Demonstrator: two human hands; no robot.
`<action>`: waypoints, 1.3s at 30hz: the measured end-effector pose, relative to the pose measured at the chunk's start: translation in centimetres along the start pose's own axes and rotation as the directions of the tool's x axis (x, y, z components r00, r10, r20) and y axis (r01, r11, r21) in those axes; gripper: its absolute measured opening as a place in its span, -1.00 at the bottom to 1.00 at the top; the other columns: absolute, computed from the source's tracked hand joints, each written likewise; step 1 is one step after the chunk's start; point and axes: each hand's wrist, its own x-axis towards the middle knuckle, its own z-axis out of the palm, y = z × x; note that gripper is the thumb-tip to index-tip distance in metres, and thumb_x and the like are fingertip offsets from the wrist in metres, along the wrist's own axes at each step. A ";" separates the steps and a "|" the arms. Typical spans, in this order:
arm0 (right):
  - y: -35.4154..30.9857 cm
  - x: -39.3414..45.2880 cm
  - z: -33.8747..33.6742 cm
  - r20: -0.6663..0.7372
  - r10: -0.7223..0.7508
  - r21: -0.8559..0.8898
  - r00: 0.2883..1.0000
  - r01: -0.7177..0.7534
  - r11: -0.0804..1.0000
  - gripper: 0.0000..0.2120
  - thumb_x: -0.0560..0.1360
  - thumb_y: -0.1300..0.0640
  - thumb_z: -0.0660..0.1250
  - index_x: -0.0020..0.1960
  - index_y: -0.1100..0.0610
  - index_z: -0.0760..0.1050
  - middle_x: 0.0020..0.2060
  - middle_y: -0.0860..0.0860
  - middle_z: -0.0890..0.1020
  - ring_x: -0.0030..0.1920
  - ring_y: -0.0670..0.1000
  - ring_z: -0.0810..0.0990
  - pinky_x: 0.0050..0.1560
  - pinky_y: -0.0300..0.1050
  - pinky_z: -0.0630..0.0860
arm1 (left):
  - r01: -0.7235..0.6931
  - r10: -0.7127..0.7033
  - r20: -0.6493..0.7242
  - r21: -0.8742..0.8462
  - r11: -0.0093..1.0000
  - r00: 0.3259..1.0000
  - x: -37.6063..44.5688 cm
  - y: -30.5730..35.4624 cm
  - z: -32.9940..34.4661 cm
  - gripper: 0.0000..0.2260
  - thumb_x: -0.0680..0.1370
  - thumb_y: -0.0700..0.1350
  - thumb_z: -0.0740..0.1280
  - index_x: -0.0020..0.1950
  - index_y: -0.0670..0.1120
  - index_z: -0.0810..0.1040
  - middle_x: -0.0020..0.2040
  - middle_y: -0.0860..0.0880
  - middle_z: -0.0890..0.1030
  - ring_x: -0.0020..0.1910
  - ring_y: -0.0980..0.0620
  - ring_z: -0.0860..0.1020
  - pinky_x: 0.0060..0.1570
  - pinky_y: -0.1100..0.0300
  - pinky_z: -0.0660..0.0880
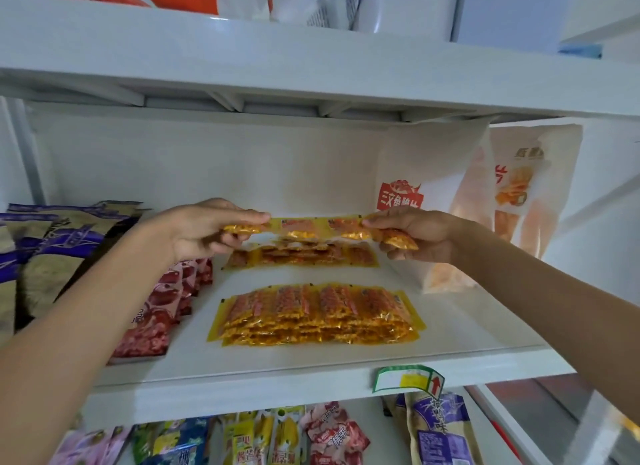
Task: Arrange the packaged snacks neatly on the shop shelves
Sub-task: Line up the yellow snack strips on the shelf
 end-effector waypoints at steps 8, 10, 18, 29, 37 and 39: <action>0.2 0.8 0.2 0.001 0.204 0.486 0.979 -0.179 0.855 -0.86 0.48 0.29 0.32 -0.01 0.30 0.59 -0.39 0.04 0.56 -0.60 -0.16 0.41 -0.65 -0.38 0.24 | 0.214 -0.051 0.232 -0.759 0.615 0.971 0.9 -1.5 0.1 -0.62 0.21 -0.44 0.66 -0.27 -0.13 0.52 -0.39 0.02 0.53 -0.61 0.17 0.50 -0.59 0.30 0.49; 0.1 1.0 0.4 -0.036 0.122 0.603 0.992 -0.075 0.794 -0.78 0.62 0.28 0.24 -0.10 0.32 0.63 -0.31 0.10 0.62 -0.56 -0.14 0.49 -0.61 -0.36 0.36 | 0.137 -0.044 0.134 -0.841 0.523 0.990 0.7 -1.3 0.6 -0.91 0.47 -0.28 0.54 -0.11 -0.19 0.64 -0.24 -0.06 0.70 -0.36 0.09 0.71 -0.38 0.23 0.65; 1.9 -0.1 1.3 -0.085 -0.331 0.648 0.940 0.305 0.698 -0.69 0.55 0.46 0.17 0.12 0.34 0.65 0.25 0.20 0.67 0.16 0.09 0.72 0.17 -0.15 0.66 | -0.140 0.126 -0.080 -0.789 0.598 0.989 -0.9 -0.7 1.1 -0.69 0.56 -0.18 0.38 0.28 -0.23 0.61 0.19 -0.15 0.72 0.10 0.01 0.74 0.01 0.19 0.68; 3.1 -1.1 3.3 -0.443 -0.305 -0.099 0.843 0.292 0.951 -0.75 0.62 0.13 0.43 0.18 0.29 0.60 -0.20 0.09 0.66 -0.38 -0.04 0.52 -0.39 -0.17 0.36 | -0.234 0.098 -0.529 -0.196 0.952 0.843 0.7 -3.1 1.4 -0.92 0.52 -0.14 0.53 -0.02 -0.02 0.71 -0.17 0.05 0.62 -0.45 0.16 0.45 -0.50 0.33 0.42; 3.2 -2.3 1.8 -0.345 -0.133 -0.226 0.929 0.055 0.973 -0.49 0.59 0.06 0.46 0.49 -0.10 0.41 -0.32 0.03 0.61 -0.43 -0.04 0.41 -0.36 -0.16 0.27 | -0.226 0.220 -0.340 0.021 0.974 0.914 -1.7 -3.4 1.2 -0.67 0.62 -0.20 0.36 0.27 0.17 0.66 -0.28 -0.02 0.53 -0.45 0.10 0.28 -0.49 0.26 0.19; 3.7 -2.9 1.6 -0.316 -0.077 -0.334 0.945 -0.035 0.942 -0.51 0.58 0.03 0.46 0.47 -0.12 0.43 -0.34 0.04 0.64 -0.46 -0.06 0.40 -0.39 -0.19 0.26 | -0.181 0.229 -0.320 0.172 0.968 0.919 -2.4 -4.4 1.3 -0.77 0.63 -0.17 0.38 0.16 0.09 0.74 -0.20 -0.07 0.61 -0.40 0.09 0.34 -0.45 0.27 0.22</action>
